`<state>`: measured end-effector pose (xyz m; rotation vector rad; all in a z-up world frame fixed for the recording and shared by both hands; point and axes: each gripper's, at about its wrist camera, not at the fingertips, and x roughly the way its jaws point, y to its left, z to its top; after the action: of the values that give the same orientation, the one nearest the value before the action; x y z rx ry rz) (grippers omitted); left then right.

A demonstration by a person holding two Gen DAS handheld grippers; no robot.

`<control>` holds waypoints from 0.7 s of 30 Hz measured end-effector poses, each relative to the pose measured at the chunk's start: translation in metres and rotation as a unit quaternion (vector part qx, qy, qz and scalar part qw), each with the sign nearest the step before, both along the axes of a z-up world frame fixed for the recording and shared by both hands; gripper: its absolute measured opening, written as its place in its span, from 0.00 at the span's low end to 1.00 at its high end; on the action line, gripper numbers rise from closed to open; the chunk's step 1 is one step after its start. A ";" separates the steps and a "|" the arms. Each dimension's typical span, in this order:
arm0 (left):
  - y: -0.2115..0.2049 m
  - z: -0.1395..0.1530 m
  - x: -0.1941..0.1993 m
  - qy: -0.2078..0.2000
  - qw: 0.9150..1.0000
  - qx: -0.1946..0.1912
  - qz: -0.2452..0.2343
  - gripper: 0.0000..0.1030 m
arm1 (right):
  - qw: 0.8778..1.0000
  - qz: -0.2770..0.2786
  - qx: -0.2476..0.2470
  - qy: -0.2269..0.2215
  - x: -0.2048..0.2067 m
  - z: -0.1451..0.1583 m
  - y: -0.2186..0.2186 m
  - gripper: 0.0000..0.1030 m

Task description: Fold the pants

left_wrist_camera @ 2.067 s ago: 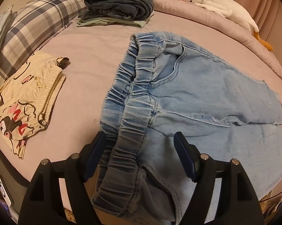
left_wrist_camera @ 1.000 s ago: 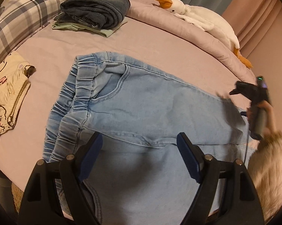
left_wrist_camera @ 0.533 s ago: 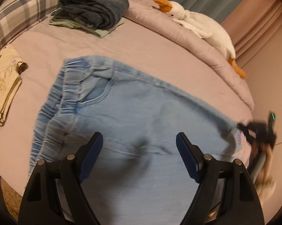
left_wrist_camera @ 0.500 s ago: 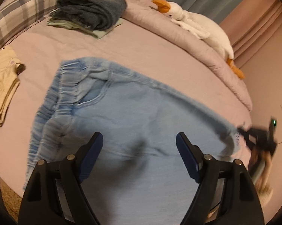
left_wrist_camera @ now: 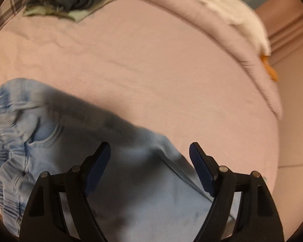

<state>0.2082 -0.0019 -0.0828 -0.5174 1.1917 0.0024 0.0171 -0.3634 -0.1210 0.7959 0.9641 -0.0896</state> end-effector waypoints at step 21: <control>0.035 -0.017 -0.232 -0.013 0.990 -0.096 -0.103 0.21 | 1.000 -0.013 -0.024 -0.008 -0.059 0.016 -0.028 0.03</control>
<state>-0.0240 0.0327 -0.0995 -0.5591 1.2220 -0.2983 -0.0416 -0.3910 -0.1046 0.7637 0.9338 -0.1296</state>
